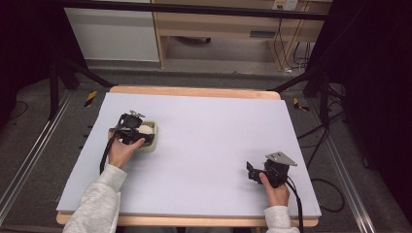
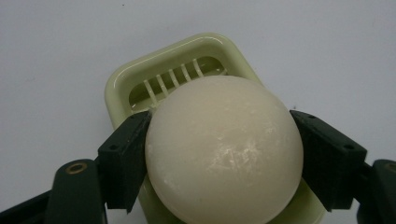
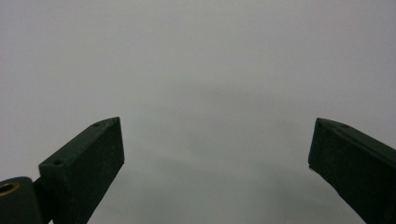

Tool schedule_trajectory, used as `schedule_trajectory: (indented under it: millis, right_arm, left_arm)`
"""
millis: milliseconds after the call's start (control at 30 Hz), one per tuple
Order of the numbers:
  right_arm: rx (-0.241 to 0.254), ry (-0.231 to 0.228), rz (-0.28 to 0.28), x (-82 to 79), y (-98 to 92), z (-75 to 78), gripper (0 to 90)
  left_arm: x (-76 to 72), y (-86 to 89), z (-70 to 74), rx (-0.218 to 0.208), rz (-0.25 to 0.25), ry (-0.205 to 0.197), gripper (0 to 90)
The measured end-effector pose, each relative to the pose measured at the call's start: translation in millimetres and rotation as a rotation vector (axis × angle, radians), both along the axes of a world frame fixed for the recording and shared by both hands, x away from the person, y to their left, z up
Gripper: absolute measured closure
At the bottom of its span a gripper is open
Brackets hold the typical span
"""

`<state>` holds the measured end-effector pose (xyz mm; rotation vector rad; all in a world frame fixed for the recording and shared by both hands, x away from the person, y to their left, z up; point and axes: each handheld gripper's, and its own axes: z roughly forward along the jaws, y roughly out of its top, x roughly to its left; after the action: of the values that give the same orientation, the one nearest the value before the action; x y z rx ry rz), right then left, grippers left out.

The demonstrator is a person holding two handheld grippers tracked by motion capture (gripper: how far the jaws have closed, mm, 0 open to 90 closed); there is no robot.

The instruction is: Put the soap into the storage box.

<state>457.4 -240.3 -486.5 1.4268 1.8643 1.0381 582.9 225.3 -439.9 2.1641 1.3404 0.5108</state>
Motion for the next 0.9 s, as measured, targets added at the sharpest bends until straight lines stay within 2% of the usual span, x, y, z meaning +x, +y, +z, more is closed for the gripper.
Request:
schedule_trajectory:
  millis: [467,600,900]
  right_arm:
    - [0.0,-0.002,0.002,-0.1,0.0,0.0,3.9]
    - [0.0,-0.002,0.001,-0.2,0.0,0.2,3.9]
    - [0.001,-0.003,-0.003,-0.2,-0.2,0.3,3.9]
  left_arm:
    - [-0.8,1.0,-1.9,0.004,0.001,0.006,24.1]
    - [-4.9,2.2,4.4,-0.023,0.001,-0.024,21.5]
    - [-14.6,3.1,13.8,-0.037,-0.004,-0.039,17.8]
